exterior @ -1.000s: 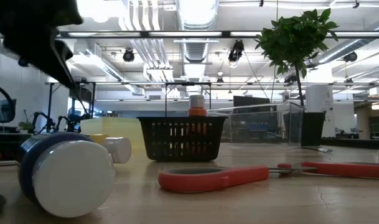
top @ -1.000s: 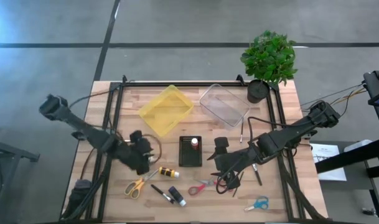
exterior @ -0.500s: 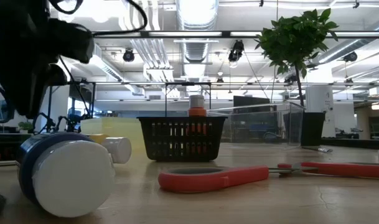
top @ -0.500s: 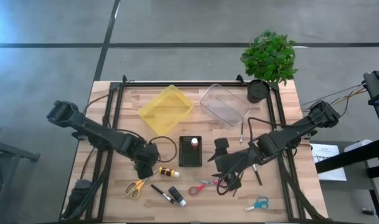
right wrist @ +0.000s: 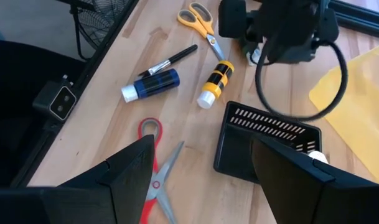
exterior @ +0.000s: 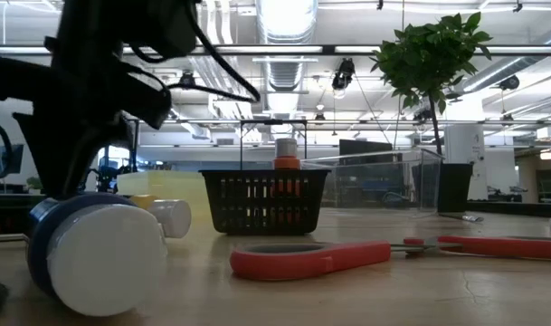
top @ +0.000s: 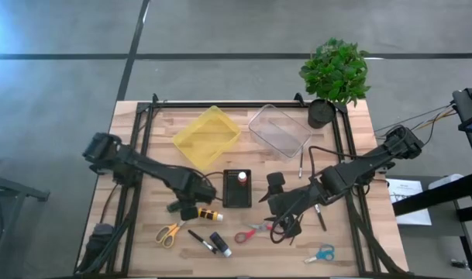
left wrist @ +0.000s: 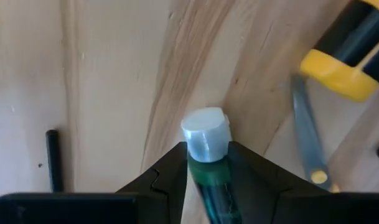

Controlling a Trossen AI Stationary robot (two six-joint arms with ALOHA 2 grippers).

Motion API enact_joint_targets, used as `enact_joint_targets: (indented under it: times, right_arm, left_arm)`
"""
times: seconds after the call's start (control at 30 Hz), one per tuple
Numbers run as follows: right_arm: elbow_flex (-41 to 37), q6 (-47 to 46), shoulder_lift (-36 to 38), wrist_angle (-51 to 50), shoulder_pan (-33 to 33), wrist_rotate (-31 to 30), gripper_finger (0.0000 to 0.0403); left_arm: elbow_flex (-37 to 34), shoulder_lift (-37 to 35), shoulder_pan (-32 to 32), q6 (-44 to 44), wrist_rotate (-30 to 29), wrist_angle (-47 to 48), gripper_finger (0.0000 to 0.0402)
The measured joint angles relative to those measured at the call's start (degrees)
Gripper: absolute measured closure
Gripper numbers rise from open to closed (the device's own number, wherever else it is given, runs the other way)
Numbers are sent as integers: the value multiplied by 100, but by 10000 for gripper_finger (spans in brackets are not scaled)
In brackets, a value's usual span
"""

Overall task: Pick & Place Paint Supplies
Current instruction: Put the green paint bottle into the black bin

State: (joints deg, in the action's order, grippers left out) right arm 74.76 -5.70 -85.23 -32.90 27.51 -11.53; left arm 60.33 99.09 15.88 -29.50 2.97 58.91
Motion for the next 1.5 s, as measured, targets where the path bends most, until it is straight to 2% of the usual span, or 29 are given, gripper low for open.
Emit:
enact_joint_targets:
  times: [0.17,0.87,1.5]
  right_arm:
    - [0,-12,0,-36,0,0,140]
    - [-2,-34,4,-82,0,-2,140]
    - [-2,-14,7,-82,0,-4,140]
  left_arm:
    - [168,276,-109,285,167,74,278]
    - [77,260,-121,297,416,-116,278]
    - [227,232,-84,519,786,91,278]
